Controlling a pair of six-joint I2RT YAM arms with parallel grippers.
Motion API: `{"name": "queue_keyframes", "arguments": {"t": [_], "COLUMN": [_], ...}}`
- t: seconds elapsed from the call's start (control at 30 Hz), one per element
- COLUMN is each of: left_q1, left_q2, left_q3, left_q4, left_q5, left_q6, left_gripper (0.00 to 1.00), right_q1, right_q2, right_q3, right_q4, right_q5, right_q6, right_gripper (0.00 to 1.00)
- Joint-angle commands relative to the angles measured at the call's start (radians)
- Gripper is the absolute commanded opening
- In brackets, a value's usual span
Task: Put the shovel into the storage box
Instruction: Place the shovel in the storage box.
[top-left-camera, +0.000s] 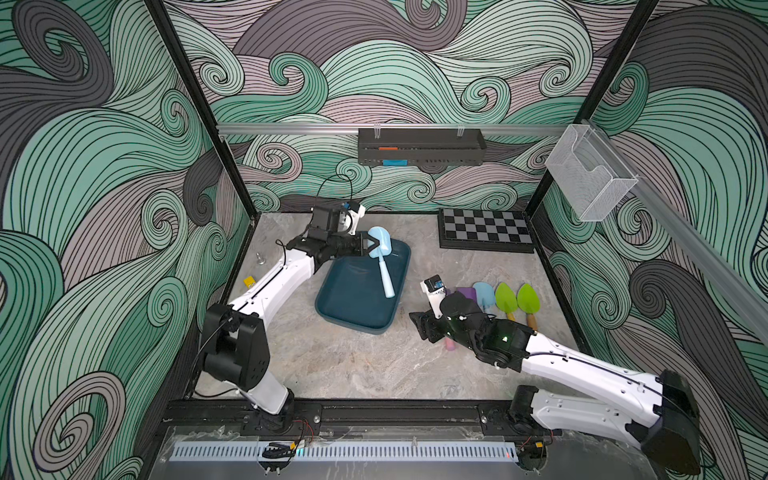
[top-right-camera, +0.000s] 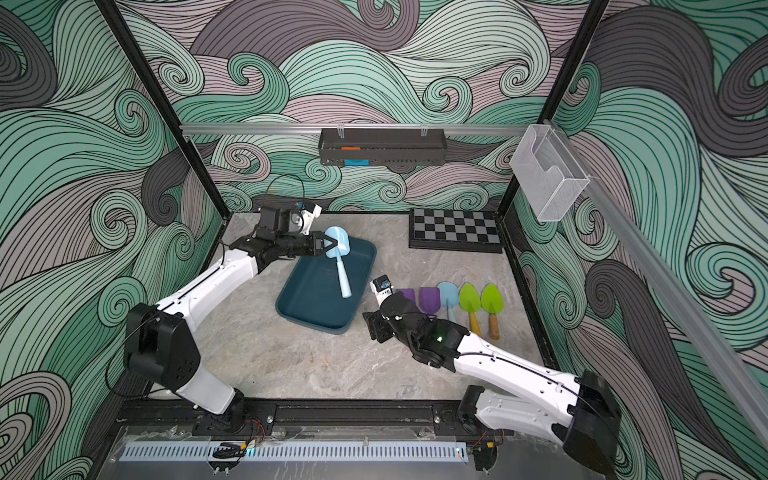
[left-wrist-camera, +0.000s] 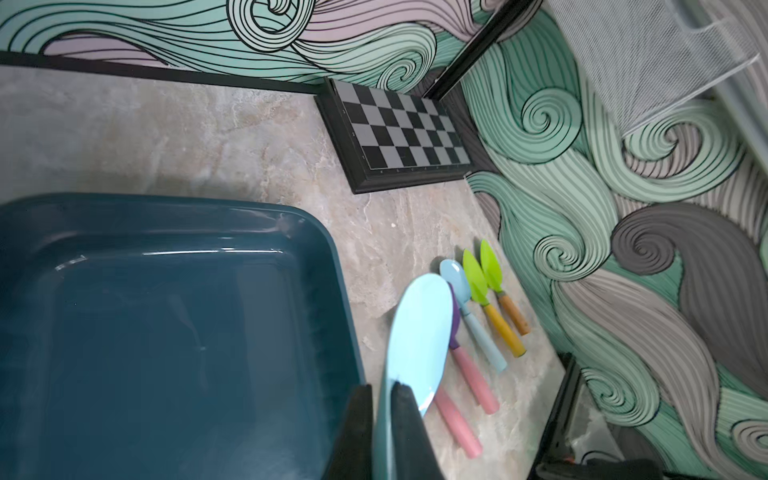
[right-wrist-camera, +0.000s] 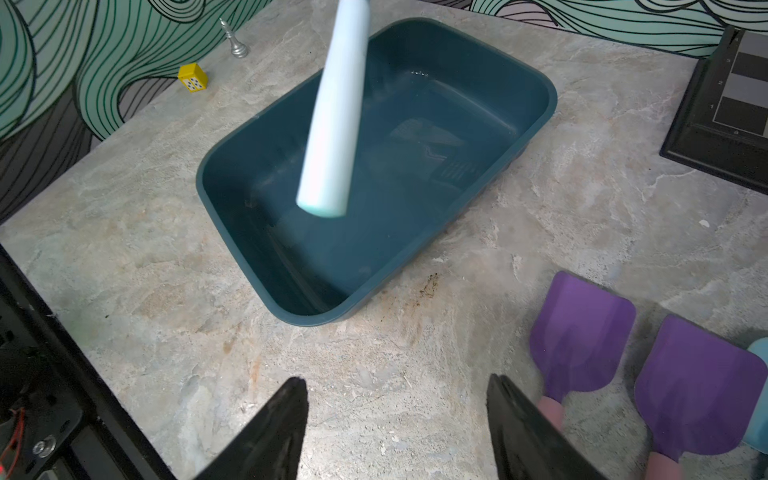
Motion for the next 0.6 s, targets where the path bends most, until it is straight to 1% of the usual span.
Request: {"name": "queue_keyframes", "arguments": {"t": [0.0,0.1,0.27,0.4,0.57], "left_q1": [-0.005,-0.005,-0.008,-0.013,-0.04], "left_q2": [0.145,0.232,0.299,0.353,0.452], "left_q3": [0.095,0.113,0.079,0.062,0.092], "left_q4": [-0.322,-0.321,-0.24,-0.187,-0.171], "left_q5": [0.019,-0.012,0.0,0.057,0.086], "left_q6": [0.221,0.227,0.189,0.168,0.155], "left_gripper": [0.0,0.0,0.0,0.0,0.0], "right_q1": [-0.014,-0.039,-0.068,-0.083,-0.097], "right_q2": [0.0,-0.009,-0.047,-0.058,-0.042], "right_q3": [-0.02,-0.036,-0.077,-0.103,-0.116], "right_q4": [-0.016,-0.027,-0.05,-0.051,-0.051], "right_q5": [0.029,0.023,0.008,0.004,-0.004], "right_q6": [0.011,0.022,0.035,0.042,0.06], "right_gripper": [0.68,0.67,0.67,0.67,0.67]}}
